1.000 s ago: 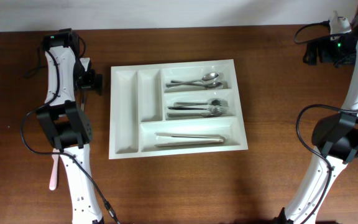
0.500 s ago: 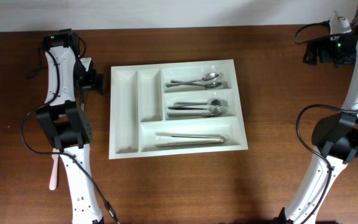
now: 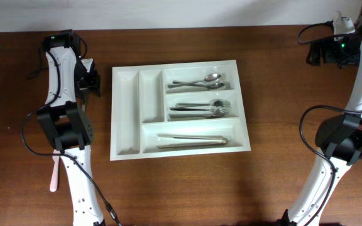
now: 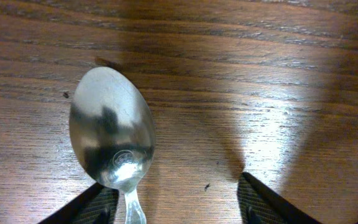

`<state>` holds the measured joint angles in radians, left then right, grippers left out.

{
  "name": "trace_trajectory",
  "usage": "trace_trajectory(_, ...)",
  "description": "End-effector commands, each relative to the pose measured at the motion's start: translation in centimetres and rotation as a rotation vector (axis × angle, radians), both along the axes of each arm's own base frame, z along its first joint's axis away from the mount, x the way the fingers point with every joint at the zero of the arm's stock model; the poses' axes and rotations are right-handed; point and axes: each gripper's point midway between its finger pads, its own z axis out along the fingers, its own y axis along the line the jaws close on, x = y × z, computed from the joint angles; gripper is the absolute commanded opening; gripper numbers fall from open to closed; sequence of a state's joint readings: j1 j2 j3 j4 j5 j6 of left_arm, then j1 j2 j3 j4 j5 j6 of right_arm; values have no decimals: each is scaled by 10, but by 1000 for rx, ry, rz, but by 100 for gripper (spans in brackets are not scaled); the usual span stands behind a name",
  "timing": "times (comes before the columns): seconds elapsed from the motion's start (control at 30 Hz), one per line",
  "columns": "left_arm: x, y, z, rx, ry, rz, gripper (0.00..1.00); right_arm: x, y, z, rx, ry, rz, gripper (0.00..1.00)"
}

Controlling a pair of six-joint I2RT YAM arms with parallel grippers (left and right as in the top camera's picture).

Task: Pack container
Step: 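Lower the left gripper and close it on the silver spoon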

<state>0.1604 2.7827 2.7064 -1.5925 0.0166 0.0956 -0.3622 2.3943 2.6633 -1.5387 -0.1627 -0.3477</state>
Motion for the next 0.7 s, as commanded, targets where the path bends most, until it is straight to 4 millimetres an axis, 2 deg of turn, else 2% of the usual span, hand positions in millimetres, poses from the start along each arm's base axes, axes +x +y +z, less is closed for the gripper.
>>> trace_trajectory(0.0, 0, 1, -6, -22, 2, 4, 53, -2, -2, 6, -5, -10, -7, 99)
trace_trajectory(0.2, 0, 1, -6, -22, 2, 4, 24, -2, -2, 6, -5, -10, -7, 99)
trace_trajectory(0.33, 0, 1, -6, -22, 3, 4, 19, -2, -2, 6, -5, -10, -7, 99)
trace_trajectory(0.4, 0, 1, -6, -22, 3, 4, 6, -2, -2, 6, -5, -10, -7, 99)
trace_trajectory(0.67, -3, 3, -5, -12, 15, 3, 2, -2, -2, 6, -5, -10, -7, 99)
